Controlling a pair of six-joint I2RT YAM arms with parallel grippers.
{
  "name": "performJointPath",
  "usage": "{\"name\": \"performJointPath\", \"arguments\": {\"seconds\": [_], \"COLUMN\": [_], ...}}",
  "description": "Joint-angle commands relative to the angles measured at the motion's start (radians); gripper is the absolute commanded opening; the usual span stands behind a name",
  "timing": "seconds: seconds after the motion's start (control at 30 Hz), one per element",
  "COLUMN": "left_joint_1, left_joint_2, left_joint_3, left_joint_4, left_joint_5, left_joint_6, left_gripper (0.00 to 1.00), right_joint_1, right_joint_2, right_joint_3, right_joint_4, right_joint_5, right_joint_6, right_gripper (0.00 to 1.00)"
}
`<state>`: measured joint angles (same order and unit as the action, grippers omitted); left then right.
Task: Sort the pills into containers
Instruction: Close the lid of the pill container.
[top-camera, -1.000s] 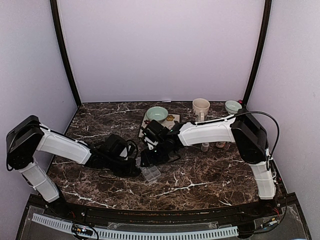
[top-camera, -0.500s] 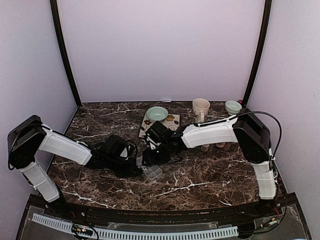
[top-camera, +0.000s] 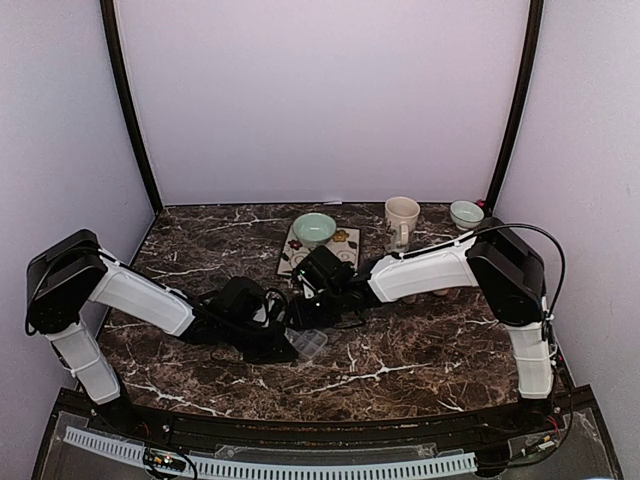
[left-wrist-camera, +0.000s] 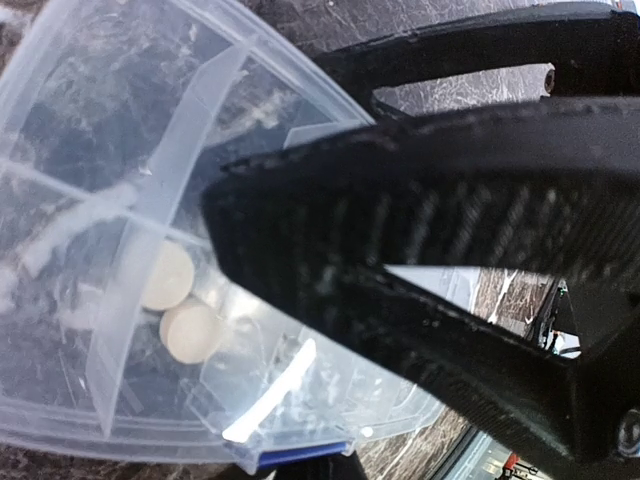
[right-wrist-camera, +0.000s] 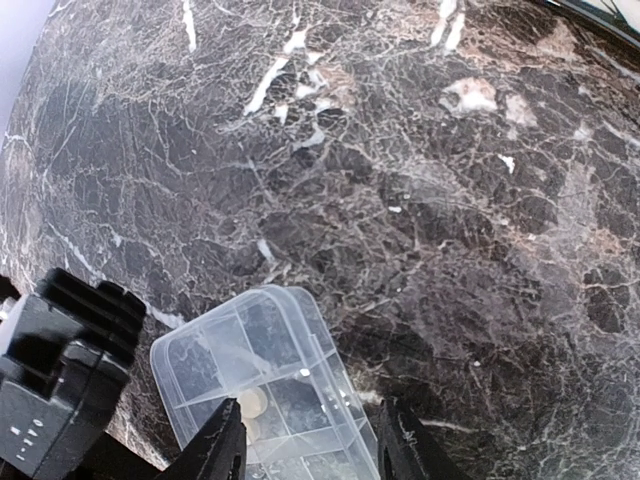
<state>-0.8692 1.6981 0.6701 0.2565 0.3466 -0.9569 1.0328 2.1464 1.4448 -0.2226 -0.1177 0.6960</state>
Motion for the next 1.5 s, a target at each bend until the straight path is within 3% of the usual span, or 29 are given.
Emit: {"name": "performJointPath", "arguments": {"seconds": [0.0,0.23,0.57,1.0,1.17,1.47], "left_joint_1": [0.001,0.002,0.005,0.027,0.07,0.107], "left_joint_2": [0.056,0.02,-0.212,-0.394,-0.385,-0.212], "left_joint_3": [0.033,0.007,-0.009,-0.02,-0.018,0.095], "left_joint_4": [0.045,0.028,-0.213,-0.364,-0.369,-0.338], "left_joint_5": [-0.106,-0.095,-0.088,-0.107,-0.169,-0.127], "left_joint_6": [0.002,0.035,0.156,0.178,0.199,0.277], "left_gripper": [0.0,0.0,0.0,0.0,0.0,0.0], "right_joint_1": [0.079,0.065,0.022,0.012,0.02,0.042], "right_joint_2": [0.122,0.106,0.044,0.021,0.0,-0.017], "right_joint_3": [-0.1,-0.117,-0.117,-0.107,-0.128,-0.149], "right_joint_4": [-0.169,-0.165,-0.178,-0.176,-0.176,-0.165], "right_joint_5": [-0.205,-0.178,-0.108,-0.079,-0.051,-0.005], "right_joint_6": [0.051,0.051,0.008,-0.024,-0.038,-0.065], "right_gripper": [0.43,0.48,0.58,0.59,0.59,0.61]}}
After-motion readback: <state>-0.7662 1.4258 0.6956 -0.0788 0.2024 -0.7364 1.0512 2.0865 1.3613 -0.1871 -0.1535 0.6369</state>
